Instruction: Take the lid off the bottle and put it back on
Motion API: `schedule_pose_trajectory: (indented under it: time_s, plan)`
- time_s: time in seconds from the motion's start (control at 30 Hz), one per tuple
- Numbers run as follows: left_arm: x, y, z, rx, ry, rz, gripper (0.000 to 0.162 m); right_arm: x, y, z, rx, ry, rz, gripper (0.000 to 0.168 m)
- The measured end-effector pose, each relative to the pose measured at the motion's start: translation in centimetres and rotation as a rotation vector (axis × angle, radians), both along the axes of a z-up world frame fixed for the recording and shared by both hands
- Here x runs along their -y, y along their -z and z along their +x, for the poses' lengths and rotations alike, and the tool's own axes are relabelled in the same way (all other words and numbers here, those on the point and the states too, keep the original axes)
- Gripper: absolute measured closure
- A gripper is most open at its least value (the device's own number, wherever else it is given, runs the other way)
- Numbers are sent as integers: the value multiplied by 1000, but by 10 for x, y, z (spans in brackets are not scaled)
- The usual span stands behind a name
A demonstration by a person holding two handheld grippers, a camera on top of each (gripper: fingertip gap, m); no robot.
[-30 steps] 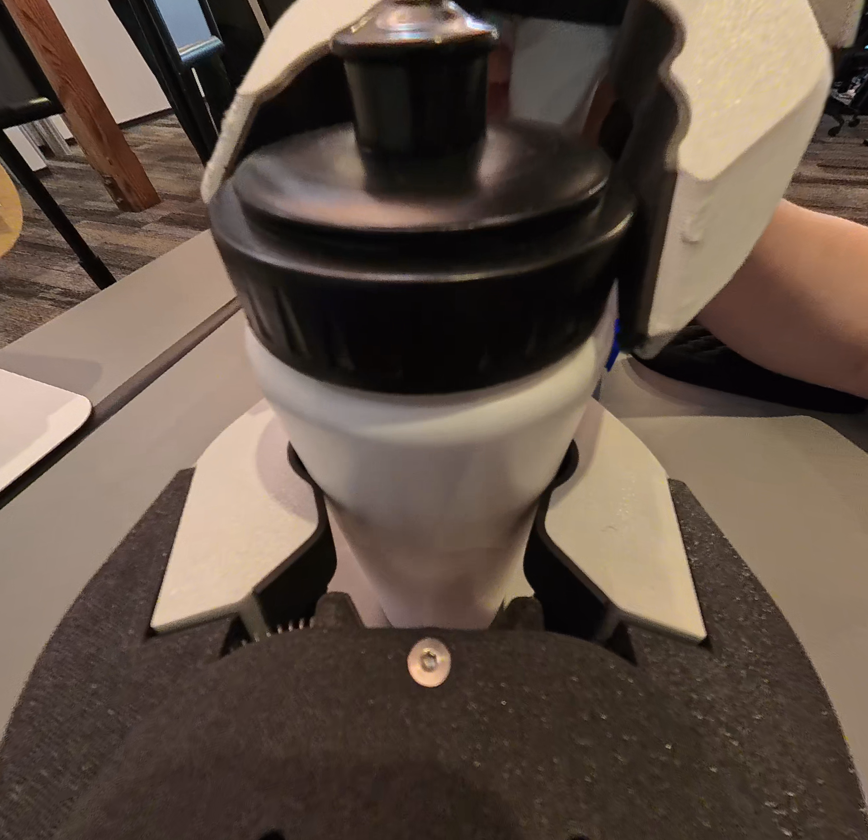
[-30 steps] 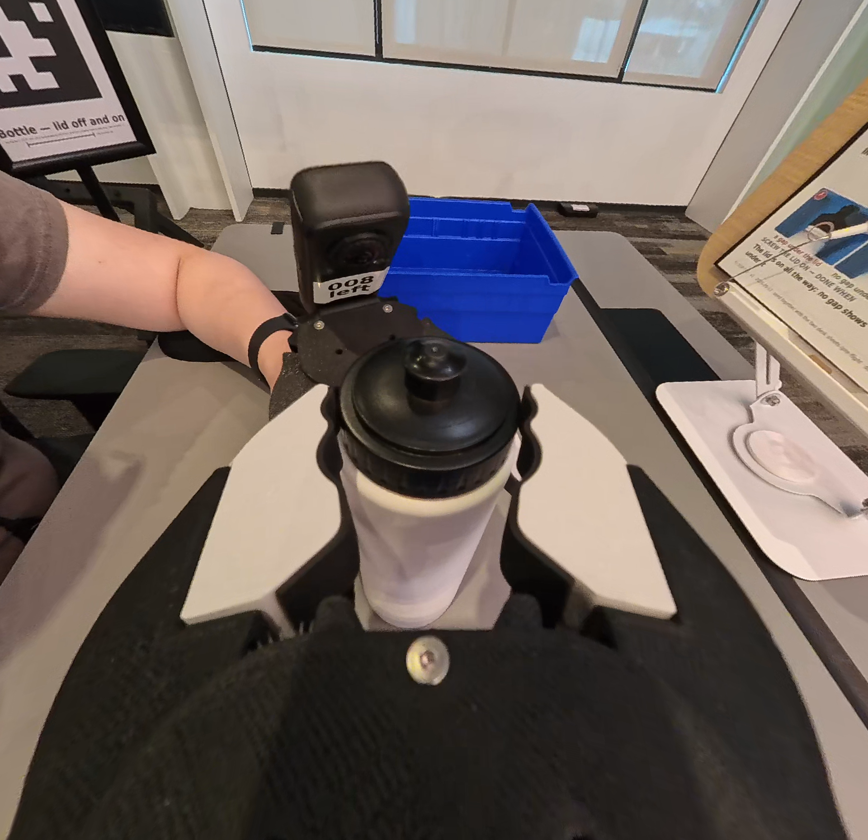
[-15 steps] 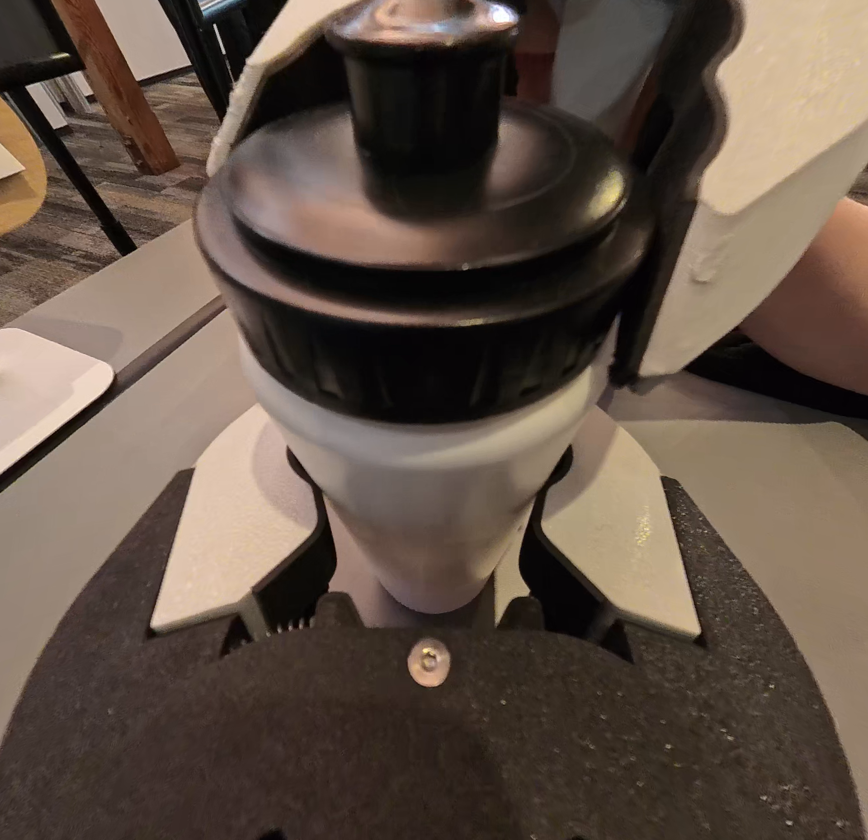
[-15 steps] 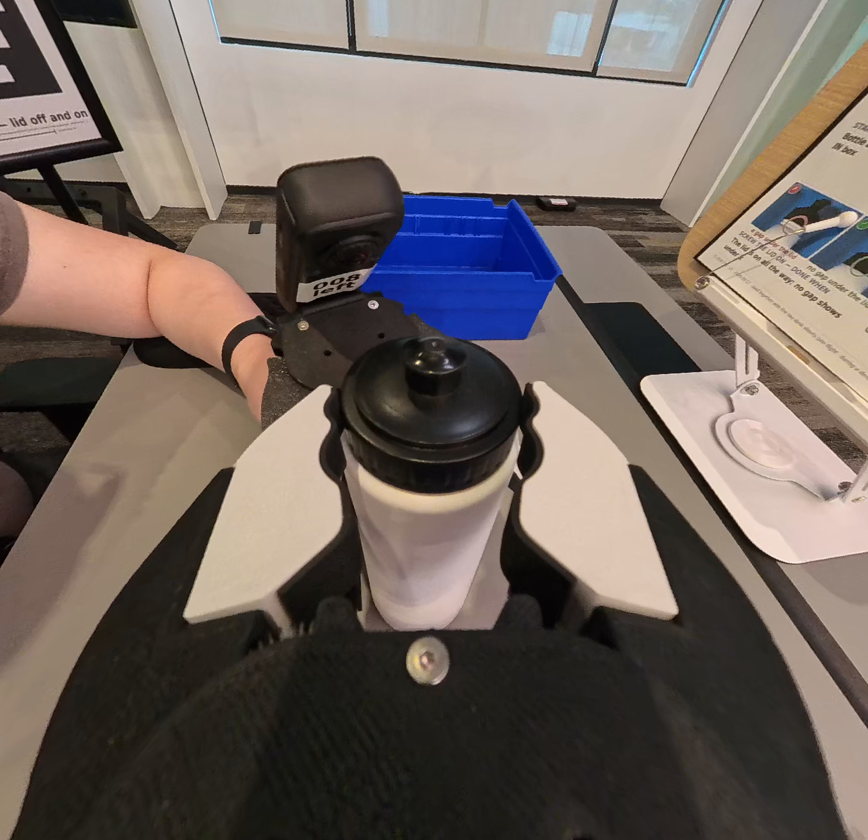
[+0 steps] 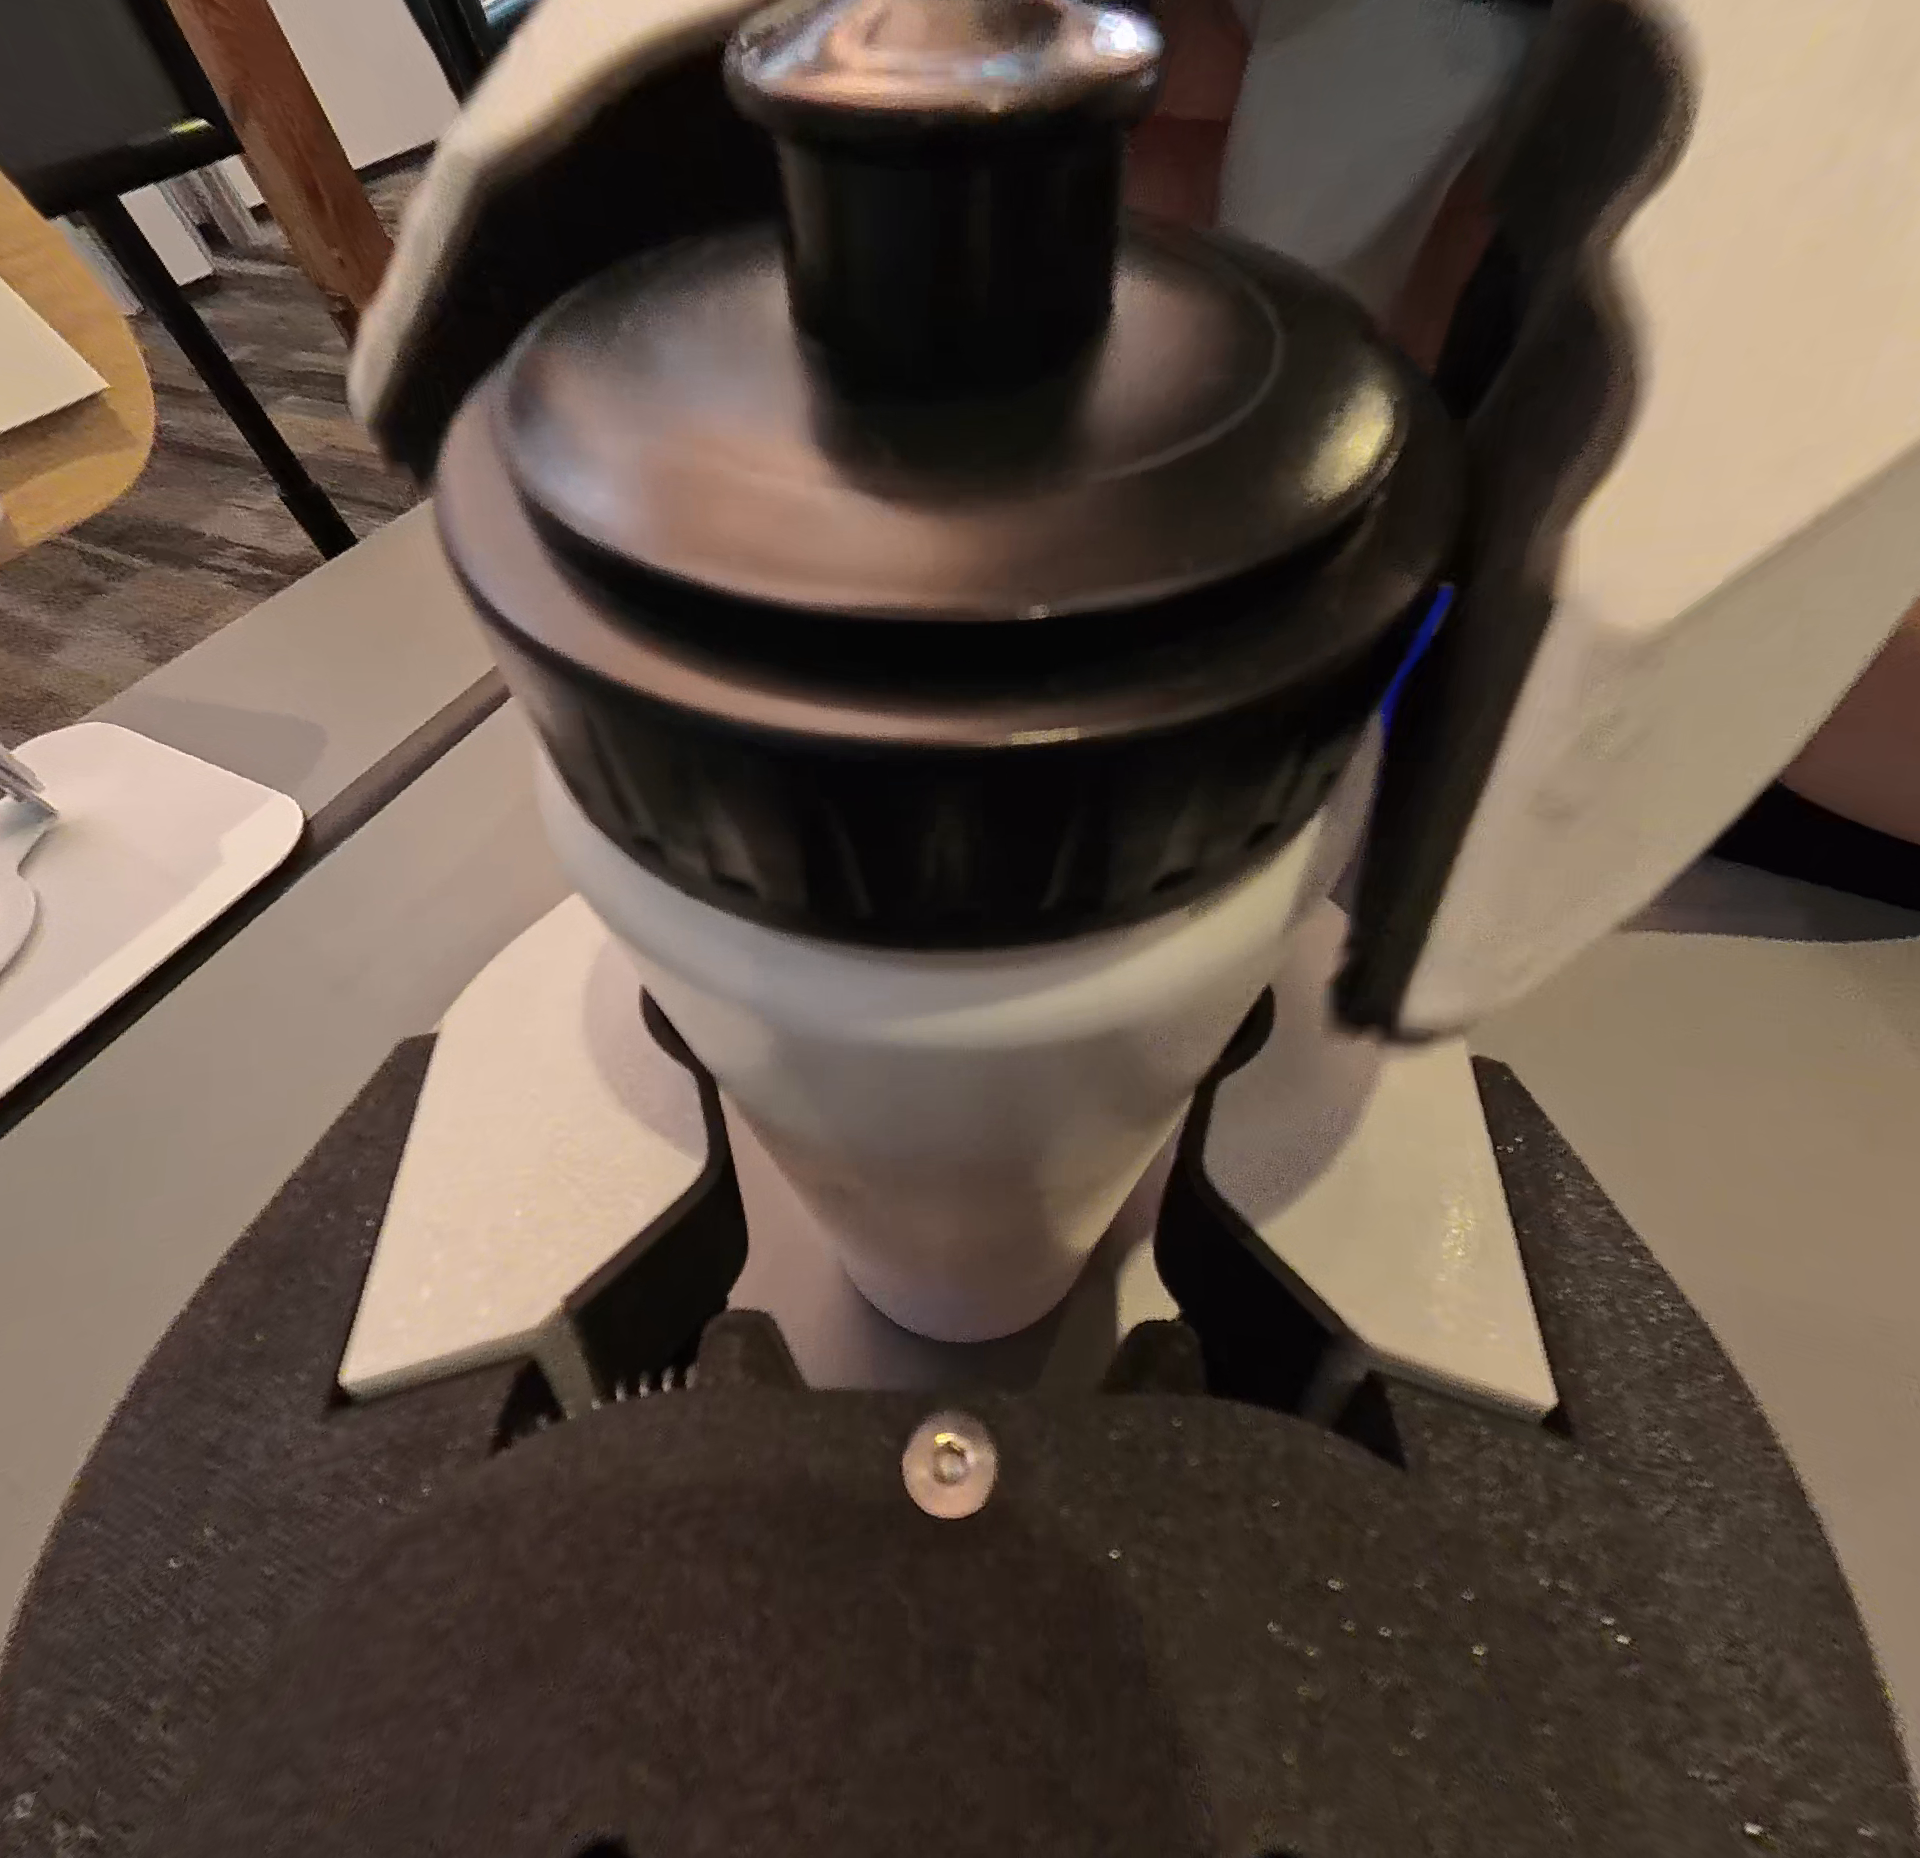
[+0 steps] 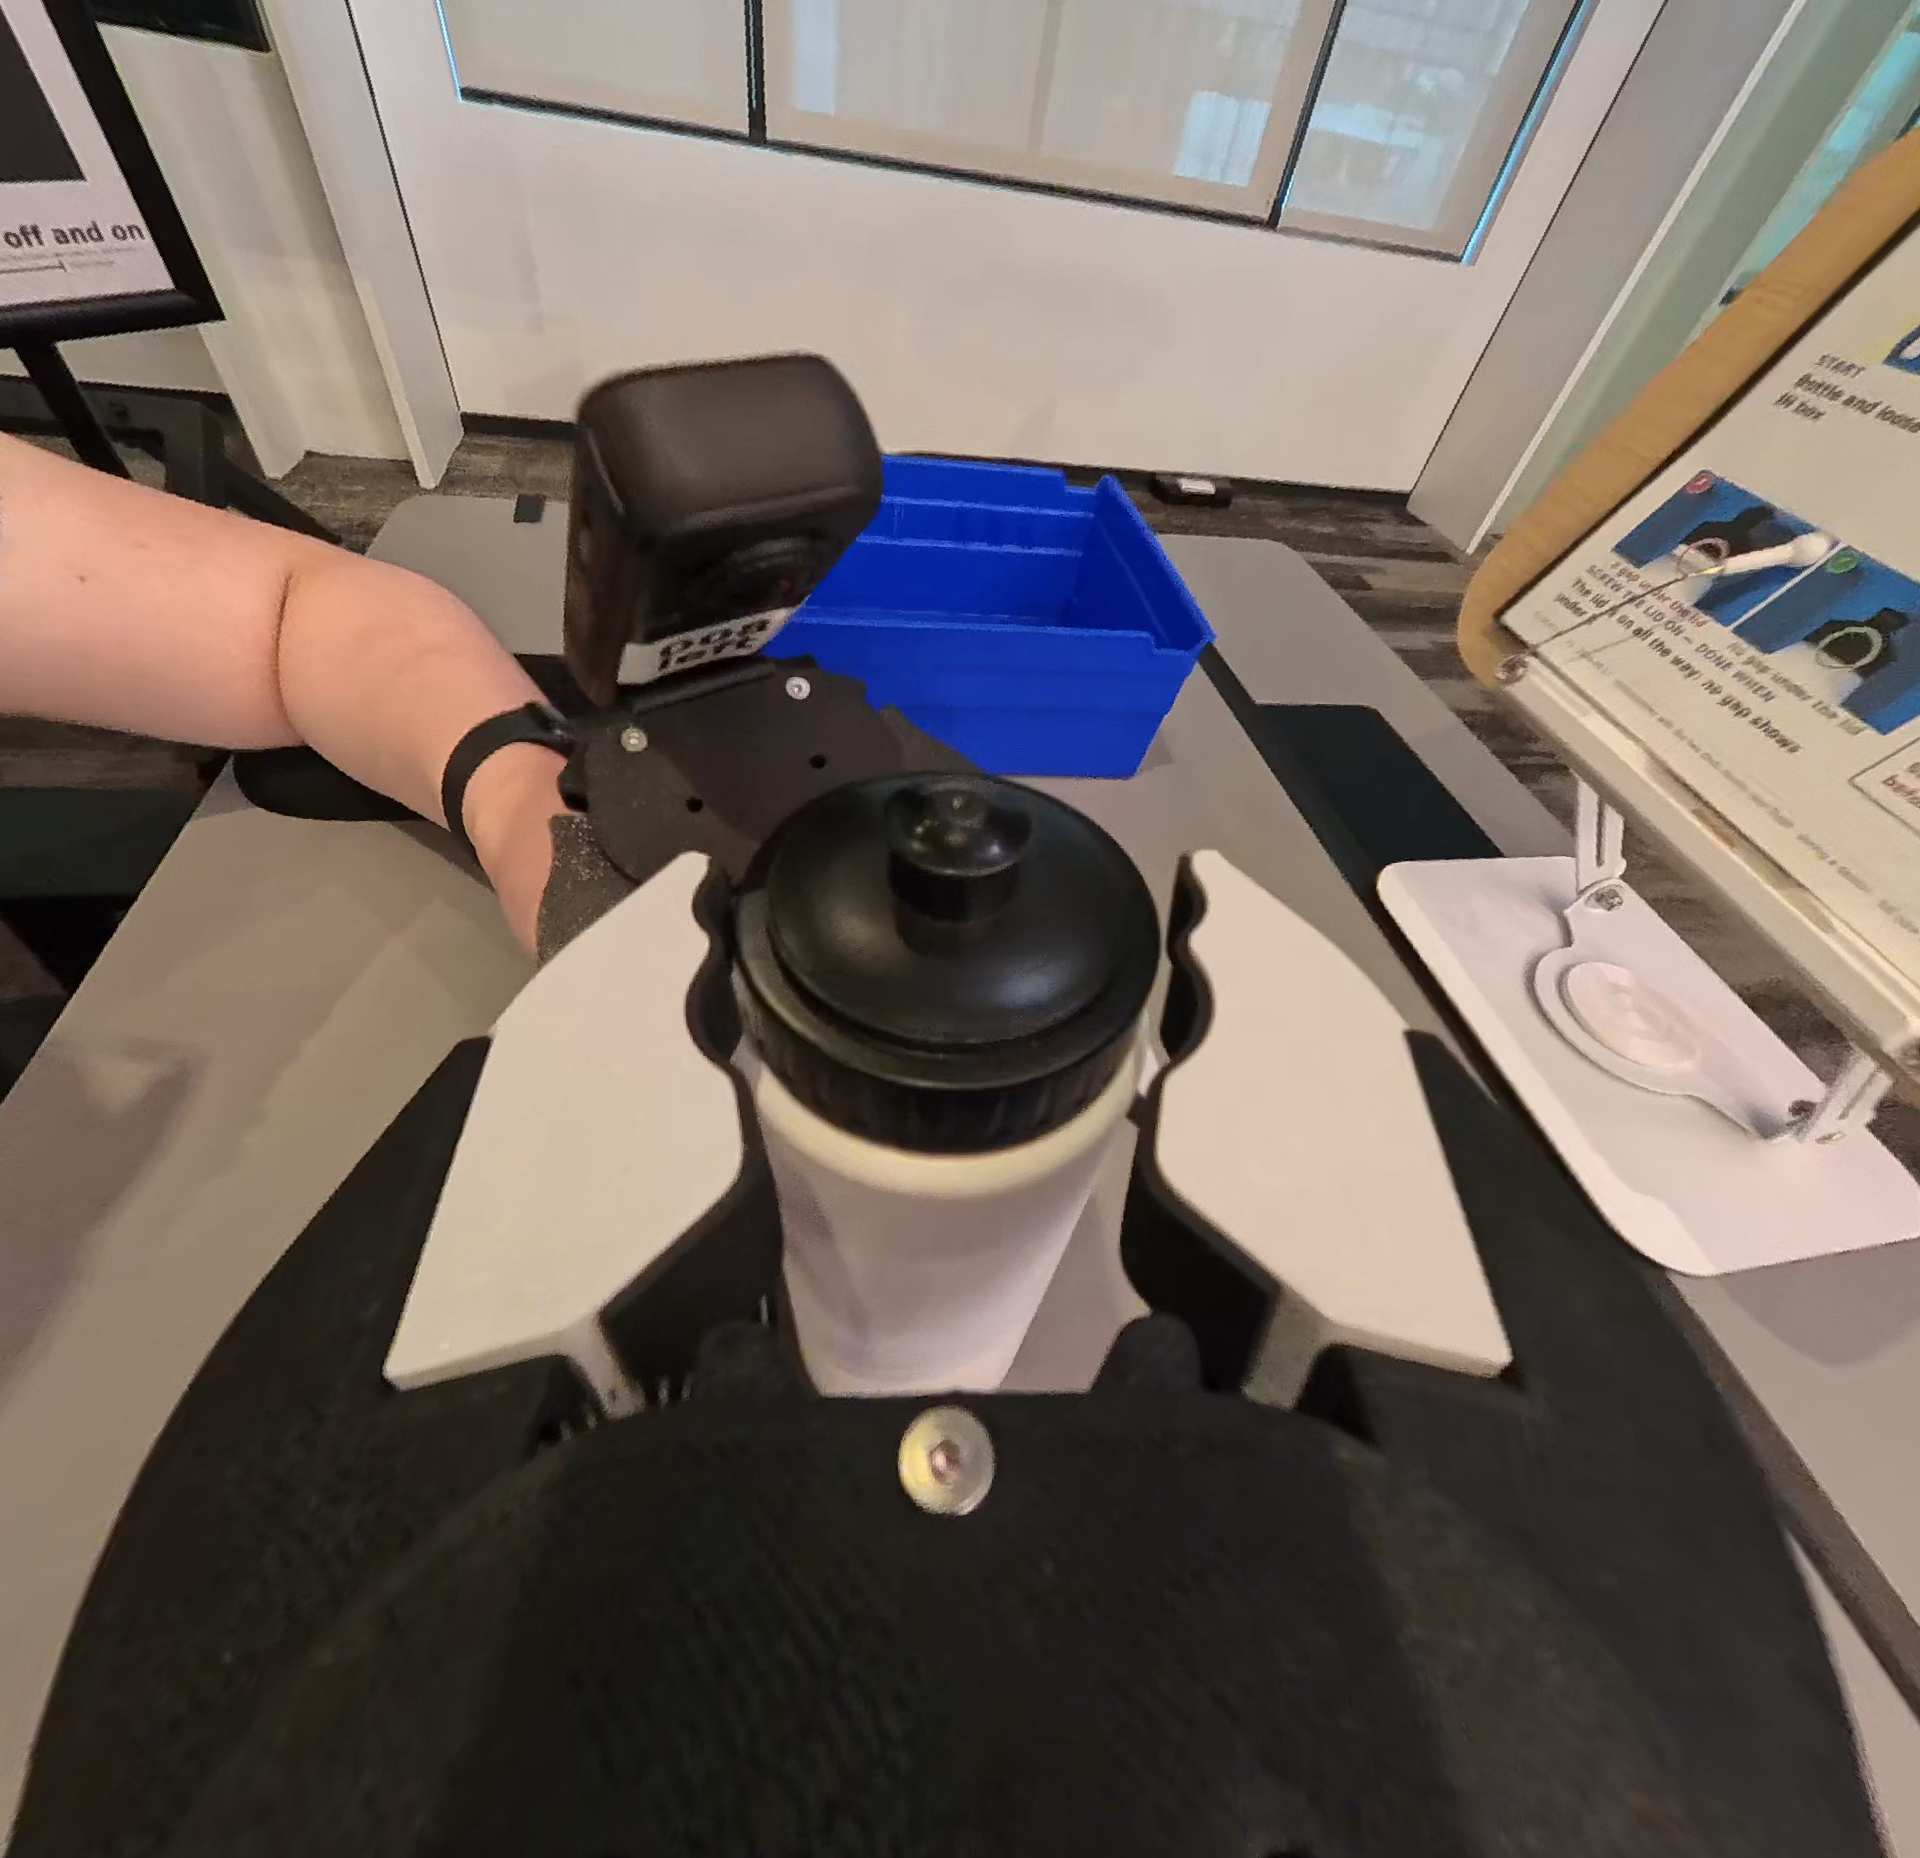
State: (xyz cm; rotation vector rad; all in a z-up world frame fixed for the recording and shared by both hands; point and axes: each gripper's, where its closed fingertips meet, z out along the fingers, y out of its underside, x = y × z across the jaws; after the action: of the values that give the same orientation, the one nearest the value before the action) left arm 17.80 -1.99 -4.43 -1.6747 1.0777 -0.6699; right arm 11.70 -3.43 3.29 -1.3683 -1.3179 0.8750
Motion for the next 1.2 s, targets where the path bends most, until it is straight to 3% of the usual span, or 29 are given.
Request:
schedule_pose_trajectory:
  time_s: [1.2]
  plan:
    - [-3, 2, -6, -5, -37, -46, 64, -8, 4, -7, -26, 80, 1, 89]
